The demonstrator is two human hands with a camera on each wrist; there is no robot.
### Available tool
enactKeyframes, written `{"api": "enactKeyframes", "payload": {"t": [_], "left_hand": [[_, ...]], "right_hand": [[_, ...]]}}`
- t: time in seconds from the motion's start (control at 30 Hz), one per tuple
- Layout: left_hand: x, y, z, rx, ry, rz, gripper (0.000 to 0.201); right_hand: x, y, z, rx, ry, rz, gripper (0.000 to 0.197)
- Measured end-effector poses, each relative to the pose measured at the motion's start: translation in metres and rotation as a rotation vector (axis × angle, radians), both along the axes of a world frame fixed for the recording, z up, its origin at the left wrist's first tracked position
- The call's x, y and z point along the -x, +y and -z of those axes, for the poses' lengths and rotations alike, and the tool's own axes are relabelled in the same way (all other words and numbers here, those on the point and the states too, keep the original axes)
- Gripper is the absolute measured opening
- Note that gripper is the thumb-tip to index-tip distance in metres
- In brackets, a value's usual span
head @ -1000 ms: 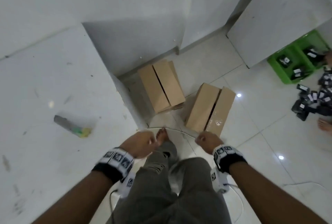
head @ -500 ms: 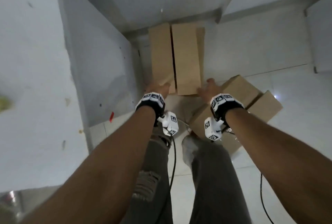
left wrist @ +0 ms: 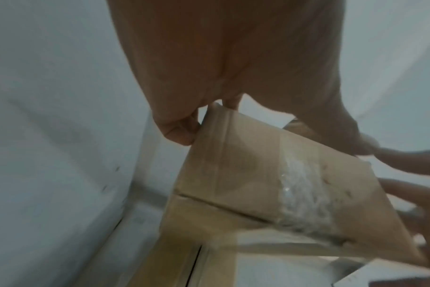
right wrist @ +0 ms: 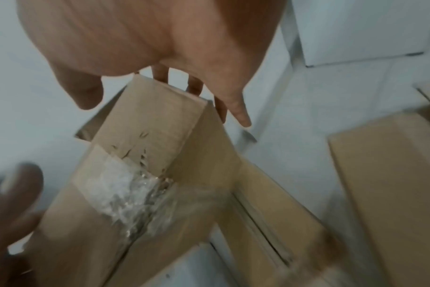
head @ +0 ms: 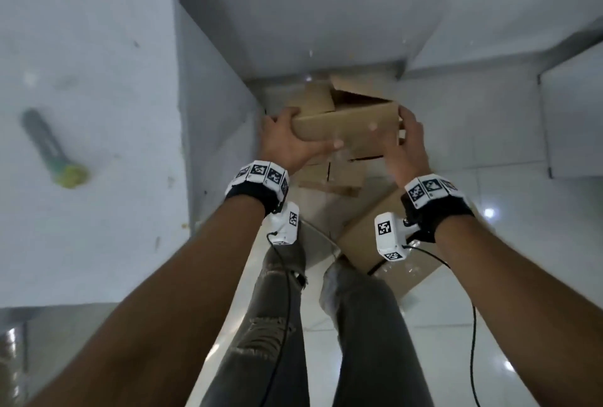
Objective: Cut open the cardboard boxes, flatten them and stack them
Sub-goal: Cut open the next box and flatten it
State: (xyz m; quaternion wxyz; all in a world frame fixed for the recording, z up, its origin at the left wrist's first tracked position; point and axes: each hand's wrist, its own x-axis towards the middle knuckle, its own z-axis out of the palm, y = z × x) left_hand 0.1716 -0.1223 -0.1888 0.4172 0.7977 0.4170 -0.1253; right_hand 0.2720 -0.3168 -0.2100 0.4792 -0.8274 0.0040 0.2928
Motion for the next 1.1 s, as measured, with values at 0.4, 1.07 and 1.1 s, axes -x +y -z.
{"api": "enactKeyframes", "payload": {"t": [0.4, 1.07, 1.1], "left_hand": [[0.076, 0.061, -0.336, -0.344, -0.493, 0.157, 0.136], [0.482, 0.434, -0.251, 0.285, -0.604, -0.959, 0.109], [0.49, 0.443, -0.236, 0.33, -0.597, -0.965, 0.102]], "right_hand": [[-0.016, 0.103, -0.421, -0.313, -0.644, -0.287, 0.063], [0.28, 0.399, -0.168, 0.764, -0.308, -0.802, 0.061], [0.291, 0.401, -0.161, 0.766, -0.337, -0.774, 0.054]]}}
